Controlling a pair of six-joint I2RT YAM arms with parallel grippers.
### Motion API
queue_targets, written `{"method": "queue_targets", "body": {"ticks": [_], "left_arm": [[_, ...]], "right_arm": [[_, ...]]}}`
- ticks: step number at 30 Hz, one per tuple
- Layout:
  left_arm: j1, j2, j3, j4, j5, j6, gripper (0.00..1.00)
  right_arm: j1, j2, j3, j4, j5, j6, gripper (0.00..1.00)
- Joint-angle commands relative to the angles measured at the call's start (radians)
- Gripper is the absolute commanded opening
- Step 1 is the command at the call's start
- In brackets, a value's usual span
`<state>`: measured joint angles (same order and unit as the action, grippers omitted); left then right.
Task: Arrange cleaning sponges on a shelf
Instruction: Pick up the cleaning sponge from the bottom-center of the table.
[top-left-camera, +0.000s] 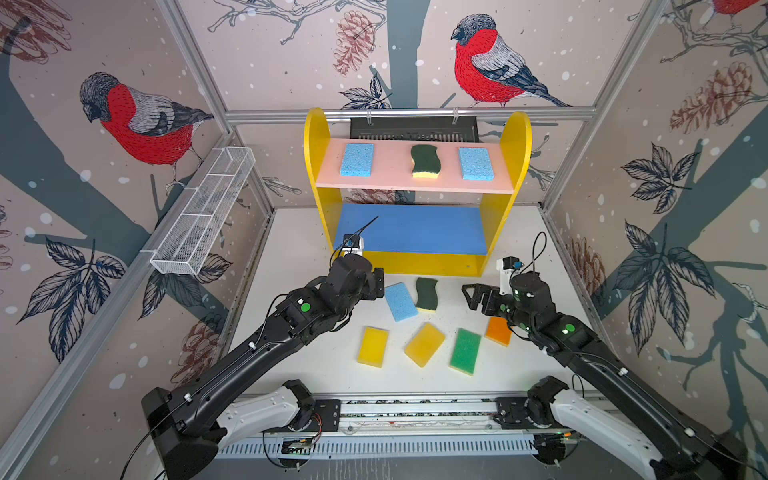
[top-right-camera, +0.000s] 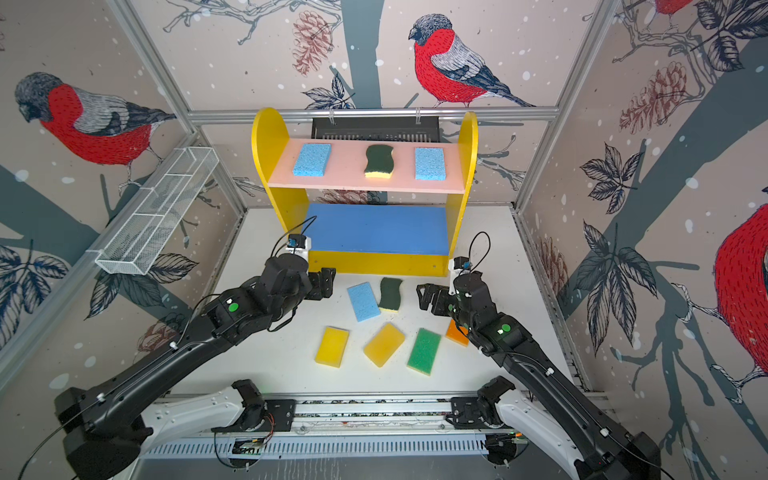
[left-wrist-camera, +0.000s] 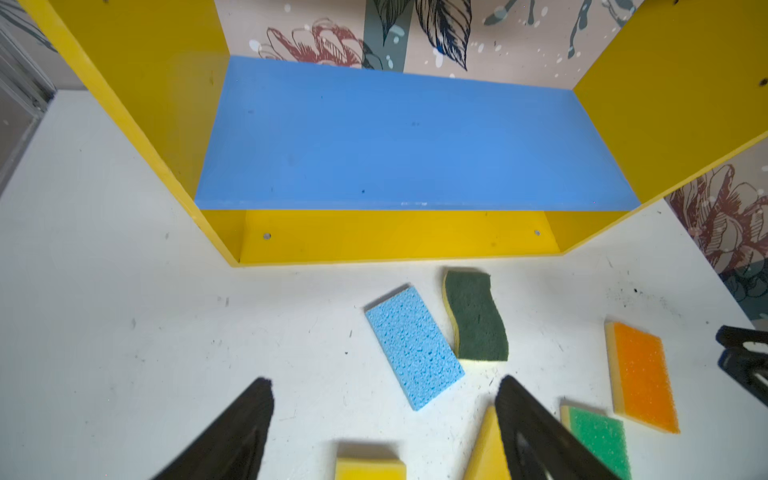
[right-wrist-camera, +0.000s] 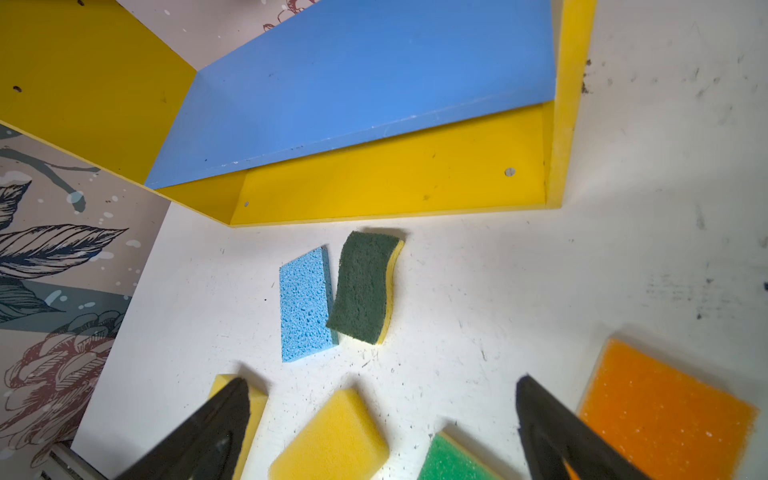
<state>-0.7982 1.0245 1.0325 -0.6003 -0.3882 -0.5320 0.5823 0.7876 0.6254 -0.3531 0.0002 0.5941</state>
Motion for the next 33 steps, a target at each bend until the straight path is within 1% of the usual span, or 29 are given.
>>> {"method": "queue_targets", "body": {"ticks": [1, 6, 9, 15, 23, 27, 33], "left_arm": [[-0.008, -0.034, -0.061, -0.03, 0.014, -0.087, 0.84], [-0.029, -0.094, -0.169, -0.032, 0.046, -0.152, 0.83], [-0.042, -0.107, -0.237, -0.021, 0.065, -0.187, 0.83], [-0.108, -0.108, -0.351, 0.008, 0.065, -0.258, 0.82], [-0.163, -0.122, -0.443, 0.036, 0.059, -0.329, 0.8], [-0.174, -0.12, -0.497, 0.045, 0.104, -0.344, 0.8], [-0.246, -0.133, -0.515, -0.006, 0.108, -0.376, 0.81]], "right_arm": [[0.011, -0.021, -0.032, 0.006, 0.0, 0.078, 0.99], [0.03, -0.031, -0.08, 0.03, 0.005, 0.113, 1.0], [0.036, -0.016, -0.092, 0.05, 0.006, 0.123, 1.0], [0.058, -0.006, -0.125, 0.071, 0.019, 0.125, 0.99], [0.062, -0.029, -0.175, 0.077, 0.03, 0.131, 0.99], [0.065, -0.037, -0.187, 0.083, 0.031, 0.138, 0.99], [0.072, -0.015, -0.184, 0.095, 0.044, 0.127, 0.99]]}}
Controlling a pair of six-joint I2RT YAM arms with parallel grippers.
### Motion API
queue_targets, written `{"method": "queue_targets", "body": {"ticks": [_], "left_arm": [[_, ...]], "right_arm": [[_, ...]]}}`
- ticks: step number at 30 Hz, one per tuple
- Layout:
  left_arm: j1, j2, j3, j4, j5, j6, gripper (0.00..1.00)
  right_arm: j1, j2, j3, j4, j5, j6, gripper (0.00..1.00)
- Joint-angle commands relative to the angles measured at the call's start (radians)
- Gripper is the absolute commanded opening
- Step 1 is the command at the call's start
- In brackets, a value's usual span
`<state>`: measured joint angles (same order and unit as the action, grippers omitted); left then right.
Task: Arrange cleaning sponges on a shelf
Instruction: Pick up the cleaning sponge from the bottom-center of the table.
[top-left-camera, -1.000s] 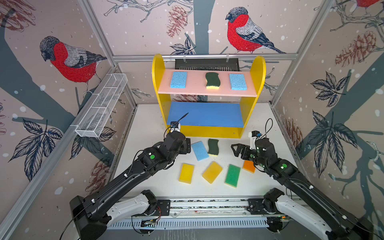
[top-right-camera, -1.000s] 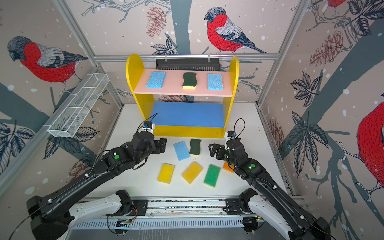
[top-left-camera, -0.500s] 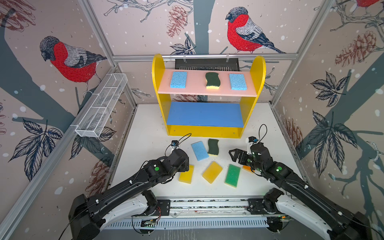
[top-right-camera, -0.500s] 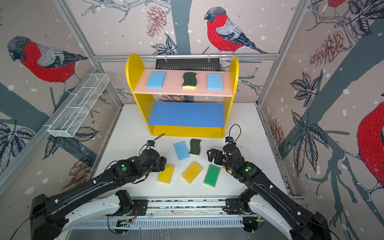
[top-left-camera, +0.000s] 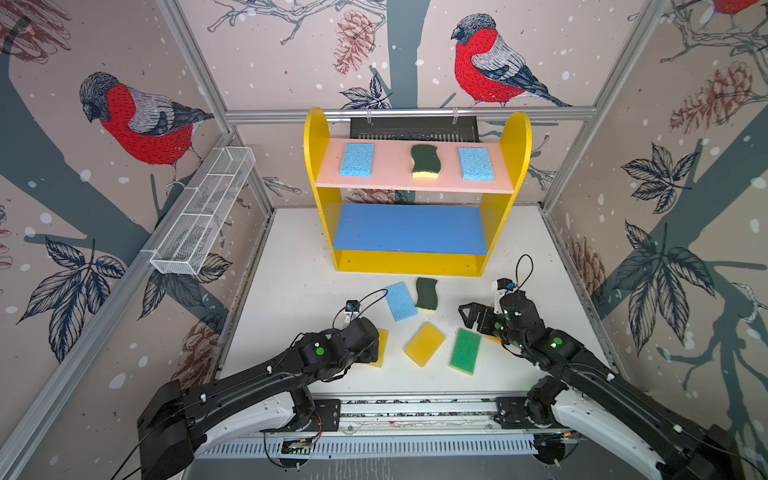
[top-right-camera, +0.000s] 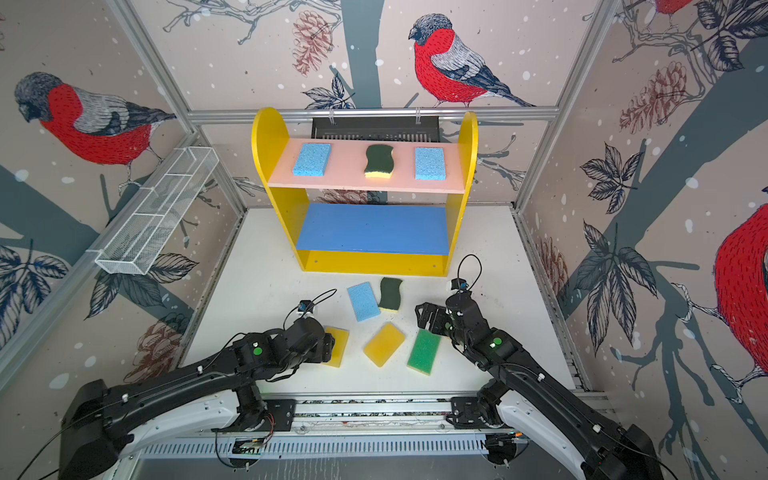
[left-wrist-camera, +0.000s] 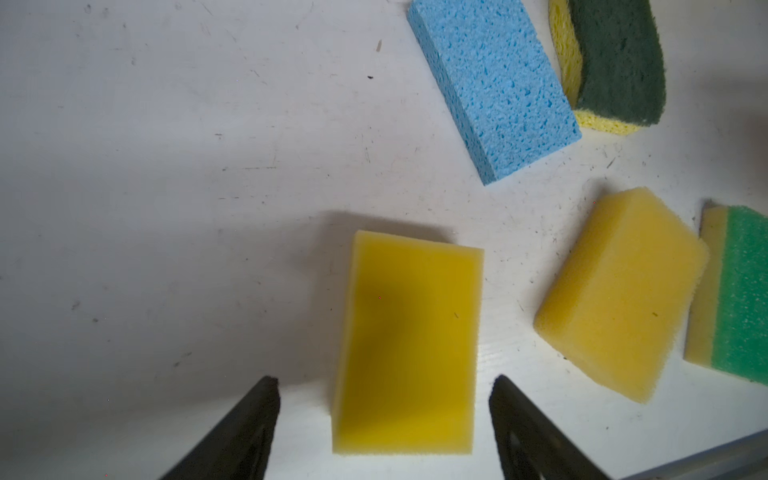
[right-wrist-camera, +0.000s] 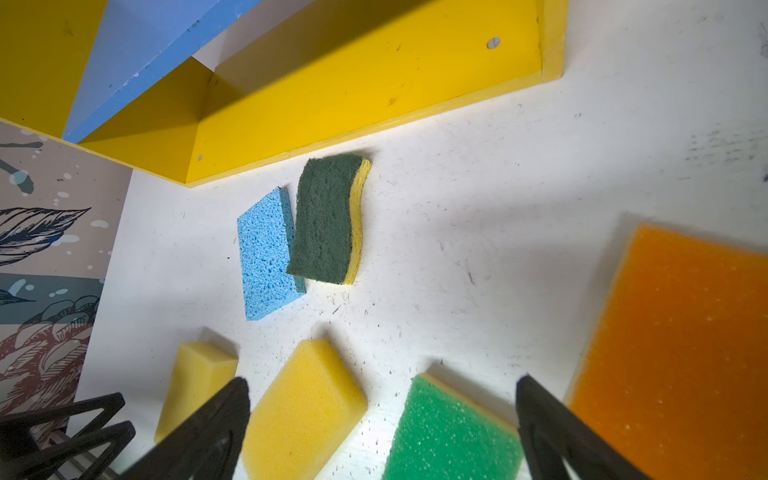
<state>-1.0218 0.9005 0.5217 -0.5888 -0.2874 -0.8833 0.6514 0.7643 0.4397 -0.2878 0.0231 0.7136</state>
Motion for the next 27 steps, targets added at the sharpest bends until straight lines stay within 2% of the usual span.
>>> {"method": "queue_targets", "body": {"ticks": [1, 6, 12, 20, 27], "left_arm": [[-0.032, -0.014, -0.005, -0.018, 0.008, -0.029, 0.82], [-0.065, -0.016, -0.021, -0.016, 0.019, -0.057, 0.83], [-0.14, 0.059, -0.027, -0.023, -0.006, -0.102, 0.83], [-0.156, 0.096, -0.026, -0.027, 0.008, -0.121, 0.86], [-0.162, 0.14, -0.045, 0.055, 0.022, -0.076, 0.89]], "right_arm": [[0.004, 0.017, 0.005, 0.035, 0.021, 0.004, 0.99], [0.006, 0.071, 0.029, 0.05, 0.008, -0.02, 1.0], [0.007, 0.098, 0.047, 0.044, 0.005, -0.033, 1.0], [0.008, 0.106, 0.042, 0.063, 0.016, -0.052, 1.0], [0.007, 0.125, 0.045, 0.06, 0.023, -0.075, 1.0]]}}
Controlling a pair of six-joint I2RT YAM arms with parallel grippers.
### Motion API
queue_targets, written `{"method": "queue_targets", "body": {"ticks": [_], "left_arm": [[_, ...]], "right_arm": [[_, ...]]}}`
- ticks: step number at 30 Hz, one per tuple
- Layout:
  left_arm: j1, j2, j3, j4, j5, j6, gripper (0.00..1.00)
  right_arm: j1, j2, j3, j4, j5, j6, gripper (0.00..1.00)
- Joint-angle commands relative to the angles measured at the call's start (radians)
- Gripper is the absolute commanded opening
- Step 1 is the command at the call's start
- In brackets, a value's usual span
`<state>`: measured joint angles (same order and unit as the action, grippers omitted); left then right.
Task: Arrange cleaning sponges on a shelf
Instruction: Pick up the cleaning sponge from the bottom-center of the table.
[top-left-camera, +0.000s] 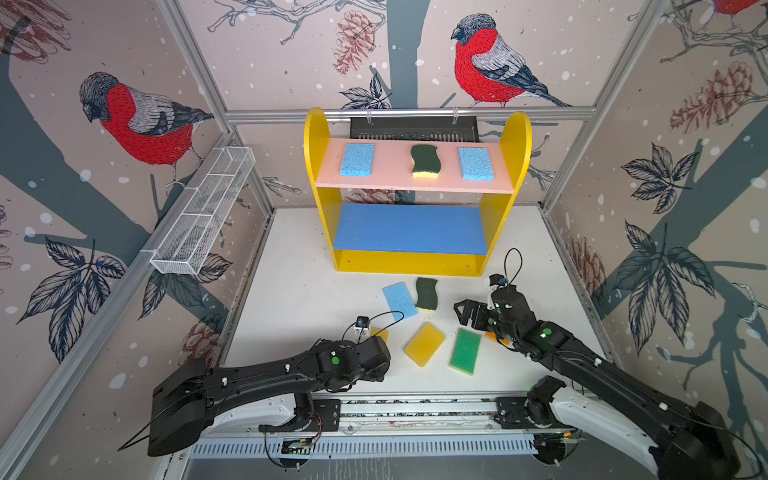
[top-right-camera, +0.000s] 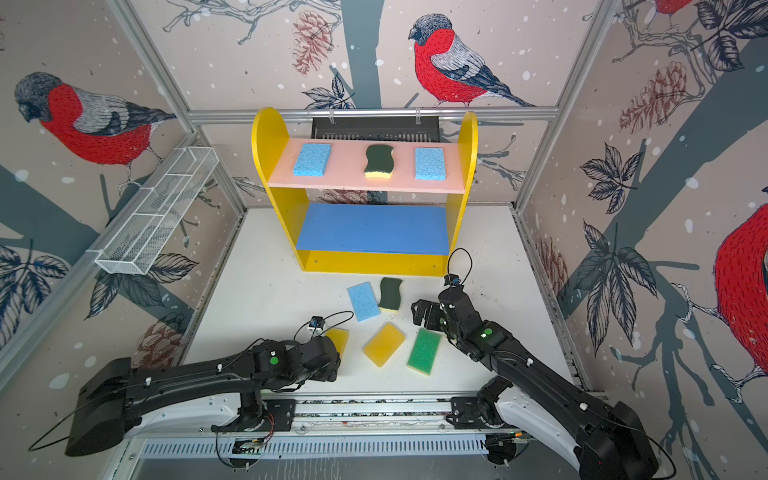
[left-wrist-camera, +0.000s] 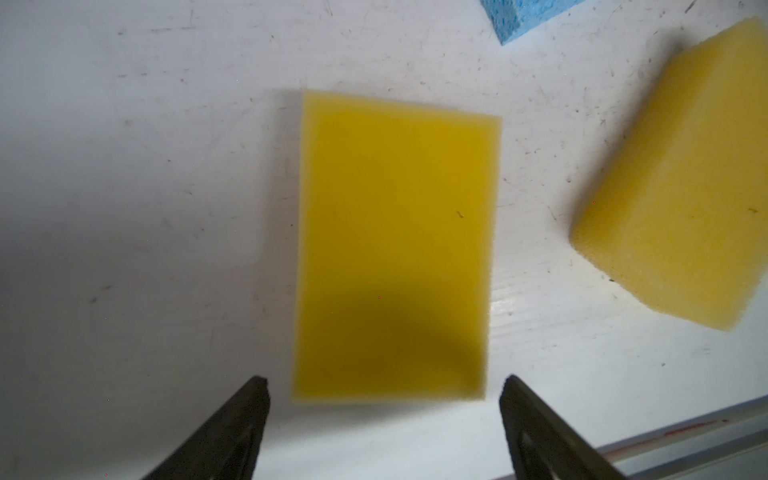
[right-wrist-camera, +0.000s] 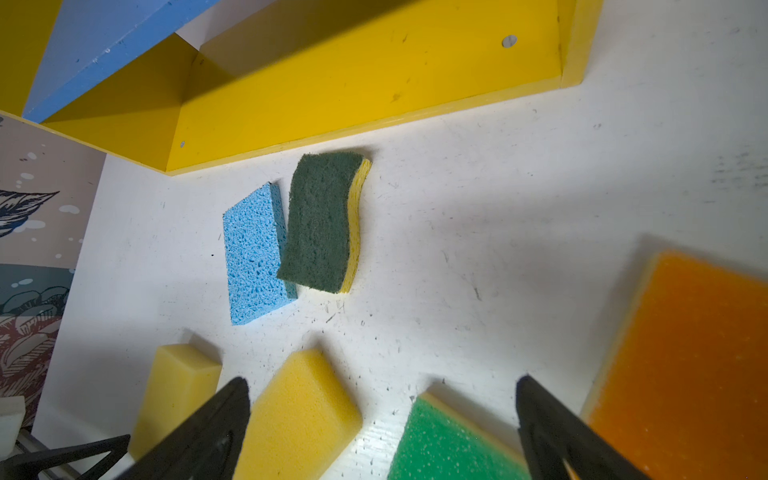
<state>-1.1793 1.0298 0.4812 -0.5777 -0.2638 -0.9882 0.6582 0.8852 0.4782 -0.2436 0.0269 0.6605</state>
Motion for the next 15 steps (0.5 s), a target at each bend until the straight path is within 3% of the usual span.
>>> {"method": "queue_targets", "body": {"ticks": [1, 8, 15], "left_arm": [[-0.006, 0.012, 0.0, 0.042, -0.008, 0.032, 0.89], [-0.014, -0.02, 0.013, 0.064, -0.034, 0.065, 0.92], [-0.02, 0.046, 0.051, 0.018, -0.064, 0.059, 0.91]], "right_arm": [[0.0, 0.004, 0.008, 0.014, 0.02, -0.025, 1.0], [0.0, 0.006, 0.017, 0.002, 0.038, -0.045, 0.99], [0.0, 0.009, 0.013, 0.007, 0.036, -0.045, 0.99]]}}
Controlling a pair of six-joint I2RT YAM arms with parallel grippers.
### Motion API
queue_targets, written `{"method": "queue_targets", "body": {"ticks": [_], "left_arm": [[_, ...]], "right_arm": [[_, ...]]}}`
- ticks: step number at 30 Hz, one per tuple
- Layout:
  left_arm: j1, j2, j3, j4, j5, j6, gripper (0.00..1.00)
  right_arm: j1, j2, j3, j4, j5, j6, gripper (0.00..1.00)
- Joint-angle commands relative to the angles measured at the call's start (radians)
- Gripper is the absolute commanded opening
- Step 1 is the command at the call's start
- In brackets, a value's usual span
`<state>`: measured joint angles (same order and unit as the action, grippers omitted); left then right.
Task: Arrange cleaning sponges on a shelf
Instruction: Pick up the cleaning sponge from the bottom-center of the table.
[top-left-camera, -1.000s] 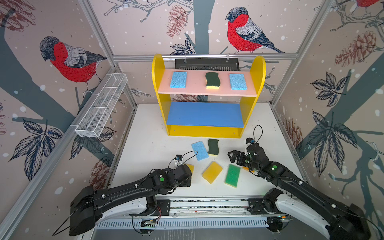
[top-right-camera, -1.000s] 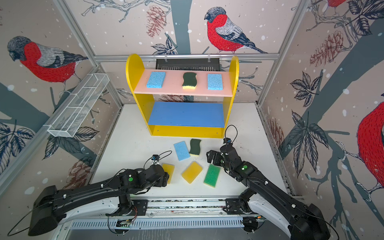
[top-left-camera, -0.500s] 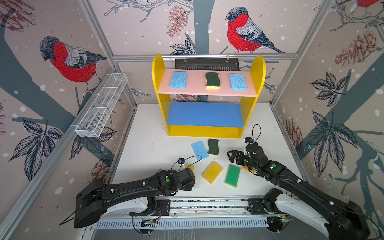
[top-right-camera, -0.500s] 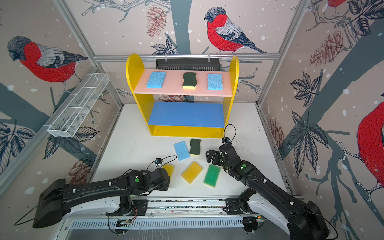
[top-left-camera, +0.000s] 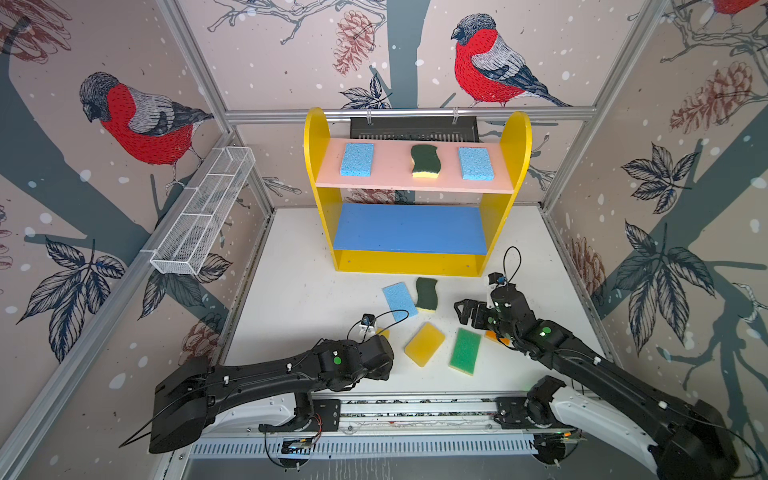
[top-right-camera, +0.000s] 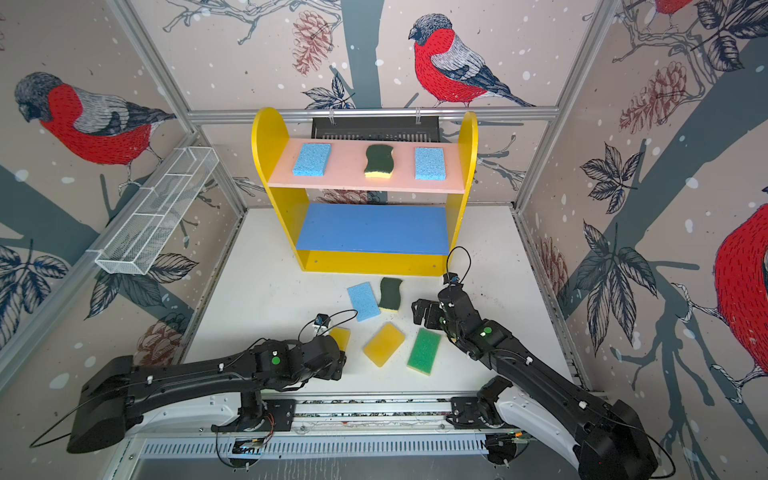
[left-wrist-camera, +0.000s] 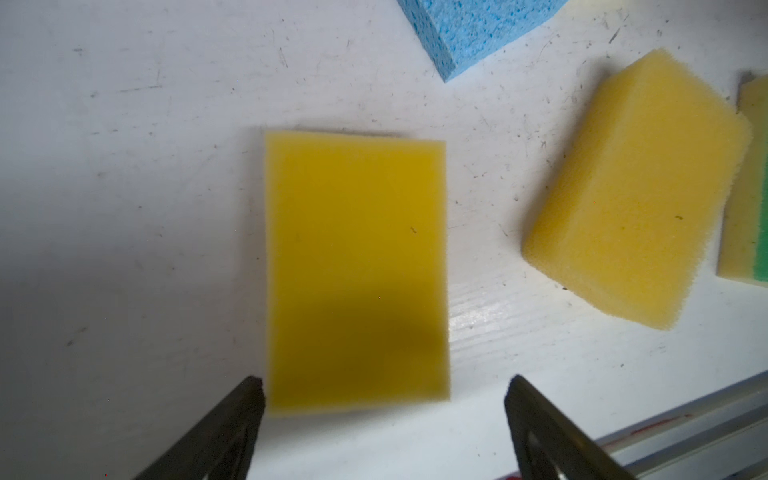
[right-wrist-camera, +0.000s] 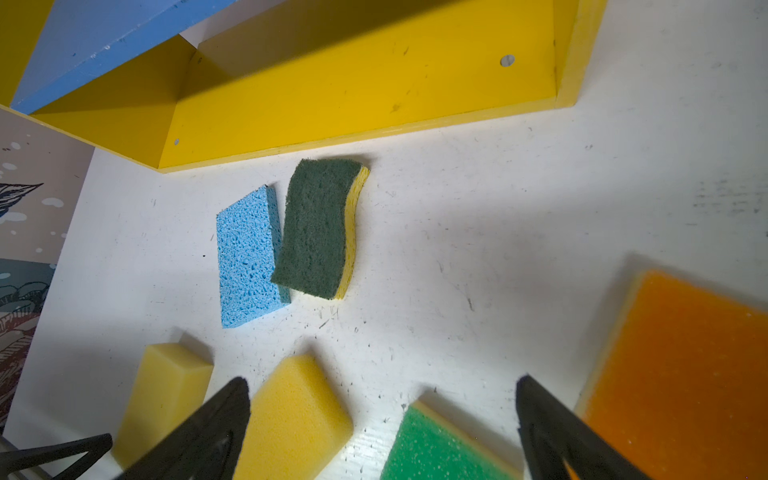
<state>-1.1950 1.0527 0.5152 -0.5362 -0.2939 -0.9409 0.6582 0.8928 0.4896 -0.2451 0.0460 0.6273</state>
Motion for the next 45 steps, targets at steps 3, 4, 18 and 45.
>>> {"method": "queue_targets", "body": {"ticks": [3, 4, 18, 45], "left_arm": [[-0.003, 0.061, 0.028, -0.043, -0.039, 0.012, 0.91], [-0.003, 0.072, 0.028, -0.041, -0.036, 0.011, 0.91], [-0.003, 0.119, 0.017, 0.011, -0.044, -0.004, 0.9], [-0.003, 0.207, 0.058, 0.002, -0.03, -0.014, 0.8]], "right_arm": [[0.0, 0.002, -0.002, 0.008, 0.018, -0.011, 0.99], [0.0, 0.001, -0.004, 0.009, 0.018, -0.014, 1.0], [-0.002, 0.003, -0.003, 0.014, 0.022, -0.029, 1.0], [-0.004, 0.031, 0.001, 0.024, 0.004, -0.044, 1.0]]}}
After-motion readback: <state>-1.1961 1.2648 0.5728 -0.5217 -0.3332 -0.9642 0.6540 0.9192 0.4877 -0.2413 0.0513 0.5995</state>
